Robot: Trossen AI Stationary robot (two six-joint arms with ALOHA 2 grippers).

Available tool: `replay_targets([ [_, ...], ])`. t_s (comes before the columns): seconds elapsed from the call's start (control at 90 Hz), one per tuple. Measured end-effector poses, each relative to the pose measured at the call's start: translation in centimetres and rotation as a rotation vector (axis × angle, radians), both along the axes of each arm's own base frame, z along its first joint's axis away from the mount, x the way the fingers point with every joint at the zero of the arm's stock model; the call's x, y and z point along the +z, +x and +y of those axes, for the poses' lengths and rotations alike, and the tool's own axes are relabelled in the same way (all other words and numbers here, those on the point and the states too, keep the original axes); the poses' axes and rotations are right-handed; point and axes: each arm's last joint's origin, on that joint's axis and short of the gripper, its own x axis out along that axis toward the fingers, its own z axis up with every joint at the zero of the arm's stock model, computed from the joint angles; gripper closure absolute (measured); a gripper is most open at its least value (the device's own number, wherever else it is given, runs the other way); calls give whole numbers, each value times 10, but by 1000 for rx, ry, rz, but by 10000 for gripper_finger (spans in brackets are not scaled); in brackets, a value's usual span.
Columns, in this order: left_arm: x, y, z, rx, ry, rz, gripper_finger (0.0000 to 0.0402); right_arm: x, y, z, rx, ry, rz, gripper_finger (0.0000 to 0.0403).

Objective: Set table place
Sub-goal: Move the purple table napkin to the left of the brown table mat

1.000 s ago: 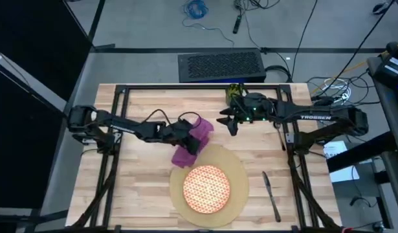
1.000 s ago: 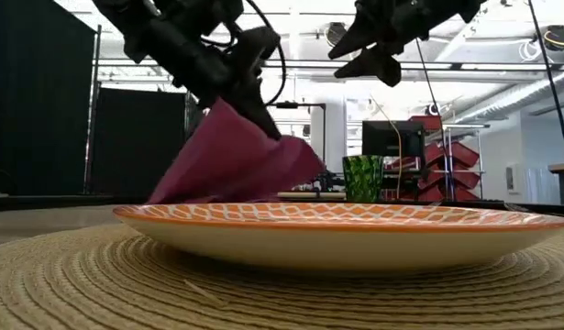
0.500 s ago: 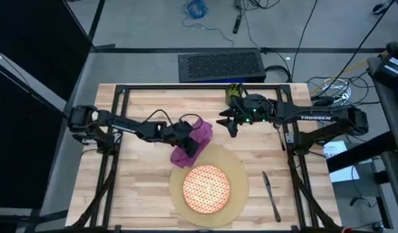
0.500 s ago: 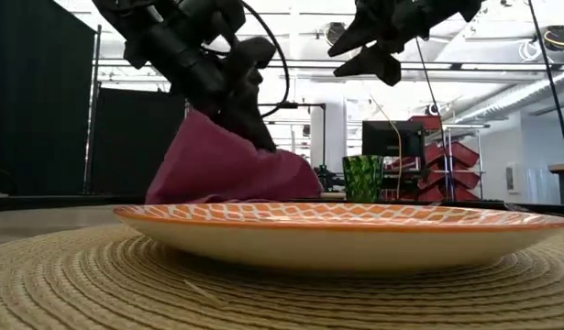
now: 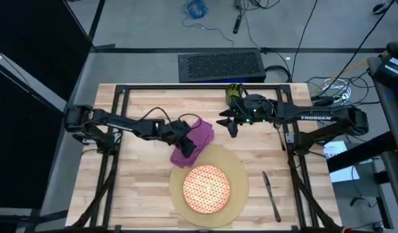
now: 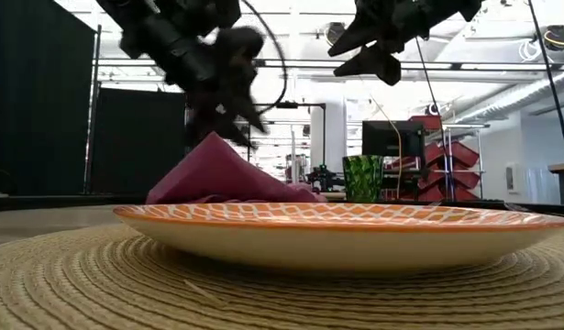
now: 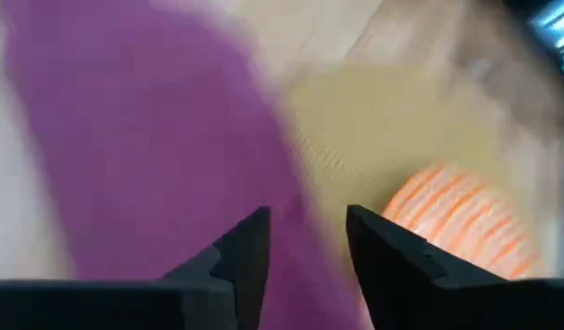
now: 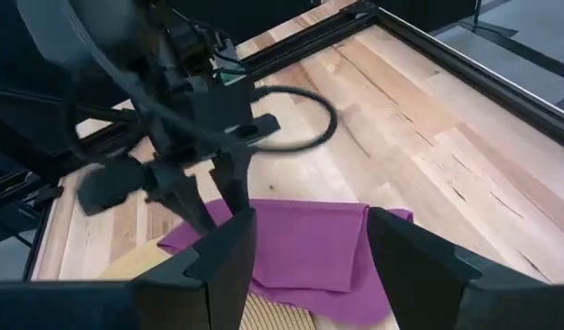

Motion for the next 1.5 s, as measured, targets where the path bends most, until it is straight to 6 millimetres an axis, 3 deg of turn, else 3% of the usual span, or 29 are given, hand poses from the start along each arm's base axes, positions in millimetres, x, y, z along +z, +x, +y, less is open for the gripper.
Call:
replay_targets([
  [0.067, -7, -8, -1, -16, 38, 96, 270, 0, 0, 0, 0, -1, 0, 206],
  [0.267, -14, -9, 1, -62, 90, 157, 270, 0, 0, 0, -4, -6, 2, 206],
  [0.511, -46, -9, -2, -94, 108, 324, 270, 0, 0, 0, -5, -6, 2, 206],
  [0.7, -49, -9, 5, -80, 135, 340, 270, 0, 0, 0, -5, -6, 3, 206],
  [0.867, -50, -29, 16, 9, 222, 540, 270, 0, 0, 0, -2, -15, 5, 206],
  [0.978, -45, -40, 16, 37, 222, 576, 270, 0, 0, 0, -2, -17, 7, 206],
  [1.244, -34, -91, -27, 73, 103, 648, 270, -4, -2, -1, -16, -21, 49, 206],
  [1.5, -34, -122, -96, 104, -95, 511, 270, -3, -2, -1, -20, -16, 39, 206],
])
